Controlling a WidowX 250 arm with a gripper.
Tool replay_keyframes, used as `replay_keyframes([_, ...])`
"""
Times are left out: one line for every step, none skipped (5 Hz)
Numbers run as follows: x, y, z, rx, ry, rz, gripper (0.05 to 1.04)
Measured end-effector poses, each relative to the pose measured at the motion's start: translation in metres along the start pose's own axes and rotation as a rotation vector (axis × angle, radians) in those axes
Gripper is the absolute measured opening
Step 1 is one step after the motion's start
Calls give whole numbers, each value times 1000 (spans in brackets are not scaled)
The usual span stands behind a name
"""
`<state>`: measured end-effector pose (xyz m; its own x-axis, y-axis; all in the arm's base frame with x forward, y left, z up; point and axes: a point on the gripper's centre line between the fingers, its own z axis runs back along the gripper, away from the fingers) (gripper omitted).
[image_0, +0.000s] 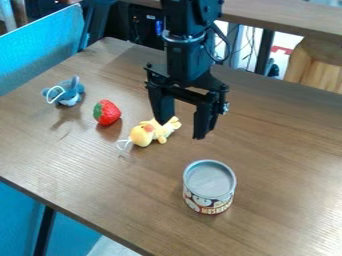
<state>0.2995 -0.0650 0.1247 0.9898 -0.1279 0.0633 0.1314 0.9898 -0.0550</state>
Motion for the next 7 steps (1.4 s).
replay_keyframes([-2,2,-10,10,33,-6,1001])
replay_keyframes([19,21,-14,130,39,-85,1001])
replay_keyframes([34,47,-26,181,61,-81,1001])
replay_keyframes([49,72,-33,220,71,-69,1001])
replay_keyframes([52,87,-51,217,121,-43,1001])
replay_keyframes([48,98,-67,208,170,-28,1001])
replay_keyframes([46,98,-87,195,224,-30,1001])
